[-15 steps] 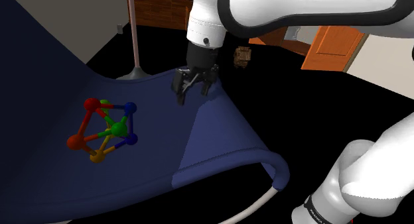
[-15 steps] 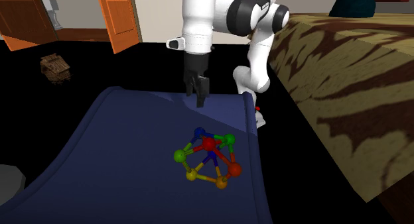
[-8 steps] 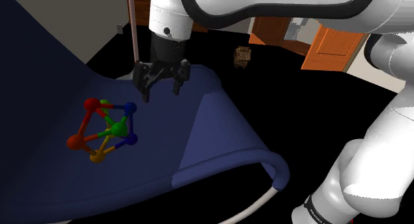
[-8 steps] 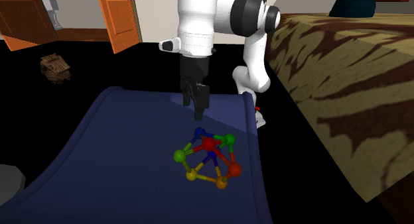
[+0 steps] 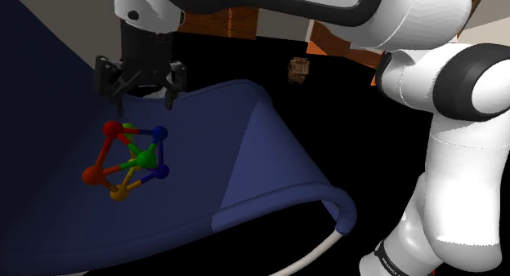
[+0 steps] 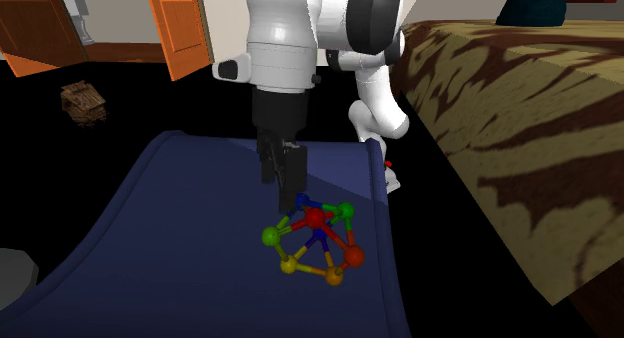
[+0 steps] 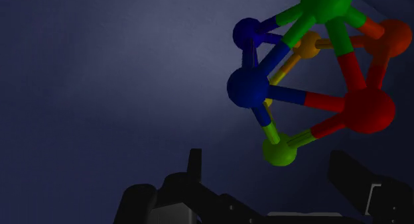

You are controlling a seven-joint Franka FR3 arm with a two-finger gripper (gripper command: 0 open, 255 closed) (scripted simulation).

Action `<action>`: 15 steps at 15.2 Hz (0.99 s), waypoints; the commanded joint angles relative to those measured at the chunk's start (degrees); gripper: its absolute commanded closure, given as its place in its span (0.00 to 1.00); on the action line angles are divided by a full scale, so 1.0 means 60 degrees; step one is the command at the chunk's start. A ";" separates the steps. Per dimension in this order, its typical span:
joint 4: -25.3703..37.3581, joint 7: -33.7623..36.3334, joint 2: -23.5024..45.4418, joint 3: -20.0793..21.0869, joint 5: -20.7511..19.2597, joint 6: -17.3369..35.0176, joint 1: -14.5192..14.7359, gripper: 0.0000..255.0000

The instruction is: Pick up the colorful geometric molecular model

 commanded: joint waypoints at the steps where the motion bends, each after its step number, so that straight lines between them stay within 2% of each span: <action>1: 0.1539 0.0337 0.1055 -0.0042 -0.0532 -0.0441 0.0668 0.00; 2: 0.2295 0.0402 0.1512 -0.0099 -0.0731 -0.0702 0.0980 0.00; 9: 0.0539 0.0463 0.1001 -0.0068 -0.0492 0.0537 0.0537 0.00; 11: 0.0416 0.0467 0.0971 -0.0067 -0.0479 0.0630 0.0509 0.00; 12: 0.0371 0.0461 0.0935 -0.0062 -0.0462 0.0640 0.0487 1.00; 15: 0.0384 0.0459 0.0942 -0.0063 -0.0464 0.0634 0.0490 1.00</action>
